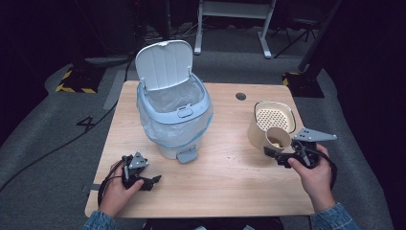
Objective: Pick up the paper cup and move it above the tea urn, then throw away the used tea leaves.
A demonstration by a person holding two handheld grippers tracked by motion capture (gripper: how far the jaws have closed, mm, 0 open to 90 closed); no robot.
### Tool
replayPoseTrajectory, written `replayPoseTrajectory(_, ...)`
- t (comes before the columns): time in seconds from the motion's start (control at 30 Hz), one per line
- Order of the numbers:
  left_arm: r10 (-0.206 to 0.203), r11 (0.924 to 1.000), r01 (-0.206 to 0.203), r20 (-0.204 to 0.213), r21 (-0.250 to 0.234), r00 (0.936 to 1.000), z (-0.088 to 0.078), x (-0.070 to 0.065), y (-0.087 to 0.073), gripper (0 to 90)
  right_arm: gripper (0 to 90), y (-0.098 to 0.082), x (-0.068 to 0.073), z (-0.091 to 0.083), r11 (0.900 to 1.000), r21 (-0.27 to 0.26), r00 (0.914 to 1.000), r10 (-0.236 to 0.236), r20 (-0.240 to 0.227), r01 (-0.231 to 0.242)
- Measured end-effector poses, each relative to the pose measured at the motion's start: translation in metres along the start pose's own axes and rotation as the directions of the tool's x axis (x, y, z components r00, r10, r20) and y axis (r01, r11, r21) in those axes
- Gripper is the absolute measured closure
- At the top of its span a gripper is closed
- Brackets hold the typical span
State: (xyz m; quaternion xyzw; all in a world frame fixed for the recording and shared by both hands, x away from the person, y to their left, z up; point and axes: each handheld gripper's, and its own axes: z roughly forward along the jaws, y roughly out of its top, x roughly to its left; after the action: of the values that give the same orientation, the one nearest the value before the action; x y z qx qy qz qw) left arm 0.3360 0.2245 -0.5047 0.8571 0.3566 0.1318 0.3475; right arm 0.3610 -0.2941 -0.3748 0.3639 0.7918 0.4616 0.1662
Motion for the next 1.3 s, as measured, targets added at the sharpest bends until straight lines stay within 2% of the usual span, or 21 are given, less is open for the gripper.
replayPoseTrajectory(0.23,0.005,1.0000,-0.005,-0.004,0.001,1.0000,0.000,0.000,0.000,14.8,30.9,0.018,-0.016,-0.013,1.000,-0.007,0.9990,0.015,0.042,-0.015)
replayPoseTrajectory(0.57,-0.003,1.0000,0.003,-0.005,0.000,1.0000,0.000,0.000,0.000,14.8,30.9,0.045,-0.049,-0.023,0.998,-0.035,0.9952,0.047,0.085,-0.044)
replayPoseTrajectory(0.97,-0.003,1.0000,0.003,-0.003,-0.001,1.0000,0.000,0.000,0.000,14.8,30.9,0.064,-0.081,-0.011,0.999,0.001,0.9837,0.045,0.174,-0.045)
replayPoseTrajectory(1.17,-0.003,1.0000,0.003,-0.004,-0.001,1.0000,0.000,0.000,0.000,14.8,30.9,0.067,-0.096,-0.003,1.000,0.016,0.9748,0.022,0.222,-0.027)
replayPoseTrajectory(1.3,-0.003,1.0000,0.003,-0.004,-0.001,1.0000,0.000,0.000,0.000,14.8,30.8,0.066,-0.103,0.002,1.000,0.009,0.9717,0.015,0.236,-0.018)
